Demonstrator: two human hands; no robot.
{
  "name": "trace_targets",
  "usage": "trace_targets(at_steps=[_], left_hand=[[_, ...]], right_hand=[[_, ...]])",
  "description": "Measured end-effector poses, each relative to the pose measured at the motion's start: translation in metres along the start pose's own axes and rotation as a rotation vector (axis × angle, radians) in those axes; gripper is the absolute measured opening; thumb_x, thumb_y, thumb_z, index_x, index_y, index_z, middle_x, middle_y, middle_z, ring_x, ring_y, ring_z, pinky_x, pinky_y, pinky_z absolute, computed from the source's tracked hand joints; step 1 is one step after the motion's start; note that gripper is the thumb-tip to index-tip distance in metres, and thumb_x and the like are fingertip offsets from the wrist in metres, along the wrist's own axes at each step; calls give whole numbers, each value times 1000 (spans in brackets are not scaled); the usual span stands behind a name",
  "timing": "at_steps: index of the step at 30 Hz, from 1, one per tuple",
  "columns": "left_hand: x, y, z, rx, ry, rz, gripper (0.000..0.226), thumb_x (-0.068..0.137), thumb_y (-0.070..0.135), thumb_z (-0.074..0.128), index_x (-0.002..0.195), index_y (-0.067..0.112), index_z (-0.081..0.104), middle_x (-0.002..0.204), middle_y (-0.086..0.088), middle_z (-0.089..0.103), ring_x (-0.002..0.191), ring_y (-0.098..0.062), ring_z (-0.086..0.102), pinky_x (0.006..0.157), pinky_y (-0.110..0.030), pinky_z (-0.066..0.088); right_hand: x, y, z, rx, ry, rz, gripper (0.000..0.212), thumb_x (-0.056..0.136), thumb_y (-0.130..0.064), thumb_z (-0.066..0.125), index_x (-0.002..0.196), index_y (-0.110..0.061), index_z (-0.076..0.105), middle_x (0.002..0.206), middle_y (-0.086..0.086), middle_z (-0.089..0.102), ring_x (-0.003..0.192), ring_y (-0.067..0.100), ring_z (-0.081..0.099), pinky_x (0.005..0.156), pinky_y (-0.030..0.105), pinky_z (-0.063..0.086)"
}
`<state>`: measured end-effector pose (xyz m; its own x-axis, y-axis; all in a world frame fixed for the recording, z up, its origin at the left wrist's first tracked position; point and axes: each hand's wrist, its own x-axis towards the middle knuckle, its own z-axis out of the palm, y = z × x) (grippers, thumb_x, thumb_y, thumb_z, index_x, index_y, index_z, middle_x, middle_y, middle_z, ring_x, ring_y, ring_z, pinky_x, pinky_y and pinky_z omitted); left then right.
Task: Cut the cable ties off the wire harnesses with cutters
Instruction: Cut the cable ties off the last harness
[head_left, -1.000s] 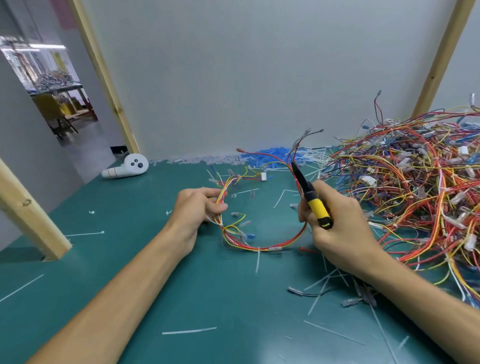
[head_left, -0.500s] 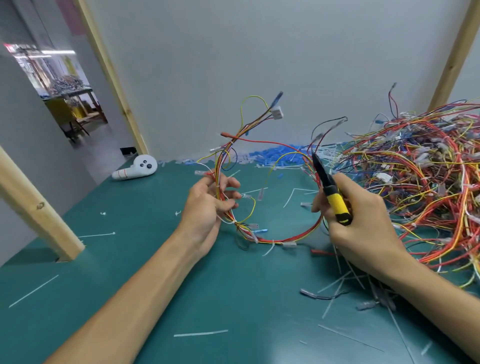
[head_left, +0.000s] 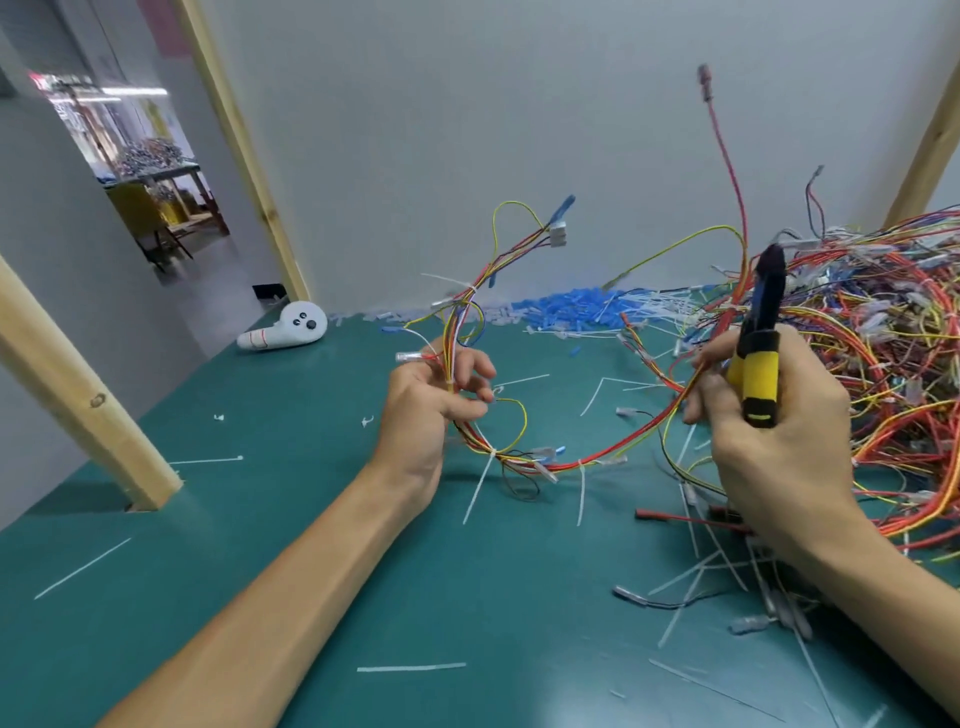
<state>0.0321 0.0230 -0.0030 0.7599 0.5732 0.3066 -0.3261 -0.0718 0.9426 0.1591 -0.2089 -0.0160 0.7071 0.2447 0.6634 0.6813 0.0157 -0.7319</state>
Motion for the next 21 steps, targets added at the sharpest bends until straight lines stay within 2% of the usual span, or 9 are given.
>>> trace_targets(at_steps=[2, 5, 7, 9, 11, 13, 15, 18, 21], left_hand=[[-2, -1, 2, 57, 95, 20, 32, 58, 3, 61, 86, 16, 52, 80, 2, 63, 71, -11, 55, 66, -20, 46], [-4, 1, 5, 120, 422, -1, 41, 64, 22, 66, 101, 21, 48, 89, 4, 53, 68, 1, 51, 69, -25, 38], [-4, 6, 2, 199, 588, 9, 55, 64, 30, 67, 113, 22, 44, 105, 1, 45, 90, -6, 51, 80, -31, 38], [-3, 11, -4, 447, 608, 7, 70, 67, 30, 69, 133, 24, 45, 121, -2, 38, 113, -16, 43, 100, -31, 36], [-6, 16, -6, 786, 494, 130, 69, 76, 22, 73, 142, 25, 55, 135, -6, 38, 128, -20, 40, 116, -32, 30], [-12, 19, 1, 857, 247, 313, 47, 82, 14, 70, 128, 21, 70, 132, -1, 56, 126, -18, 52, 113, -39, 39], [-25, 17, 15, 730, -37, 319, 32, 87, 15, 64, 116, 20, 77, 117, 7, 72, 116, -12, 63, 101, -41, 47], [-37, 10, 33, 512, -327, 157, 31, 96, 20, 60, 123, 17, 74, 114, 3, 76, 115, -17, 67, 97, -39, 50], [-35, 7, 36, 255, -388, 6, 36, 99, 24, 54, 126, 8, 72, 118, -10, 75, 112, -24, 67, 89, -28, 50]], right_hand=[[0, 0, 0, 18, -15, 7, 26, 97, 6, 60, 105, -19, 61, 76, -4, 65, 67, 21, 69, 64, 30, 55], [-3, -2, 2, 65, -70, 20, 27, 97, 7, 60, 106, -18, 63, 77, -3, 65, 63, 19, 65, 60, 33, 54], [-6, -5, 3, 93, -105, 10, 28, 98, 8, 61, 107, -18, 64, 74, -4, 64, 60, 17, 62, 56, 31, 53], [-8, -8, 2, 91, -128, -9, 30, 97, 7, 62, 109, -20, 65, 75, -2, 63, 60, 20, 60, 56, 34, 51], [-9, -10, 2, 74, -148, -36, 32, 97, 7, 63, 110, -22, 66, 81, -8, 66, 62, 23, 59, 58, 39, 51], [-9, -11, 2, 88, -186, -24, 33, 97, 8, 63, 111, -22, 67, 91, -12, 70, 66, 23, 60, 62, 44, 52], [-10, -13, 3, 114, -235, -10, 35, 95, 11, 61, 111, -20, 68, 91, -16, 71, 66, 20, 61, 60, 42, 52], [-13, -16, 3, 146, -358, -42, 36, 88, 9, 56, 111, -16, 68, 81, -20, 65, 65, 7, 57, 58, 26, 45], [-16, -19, 4, 133, -520, -72, 37, 88, 4, 56, 116, -16, 68, 95, -4, 69, 81, 22, 66, 68, 41, 52]])
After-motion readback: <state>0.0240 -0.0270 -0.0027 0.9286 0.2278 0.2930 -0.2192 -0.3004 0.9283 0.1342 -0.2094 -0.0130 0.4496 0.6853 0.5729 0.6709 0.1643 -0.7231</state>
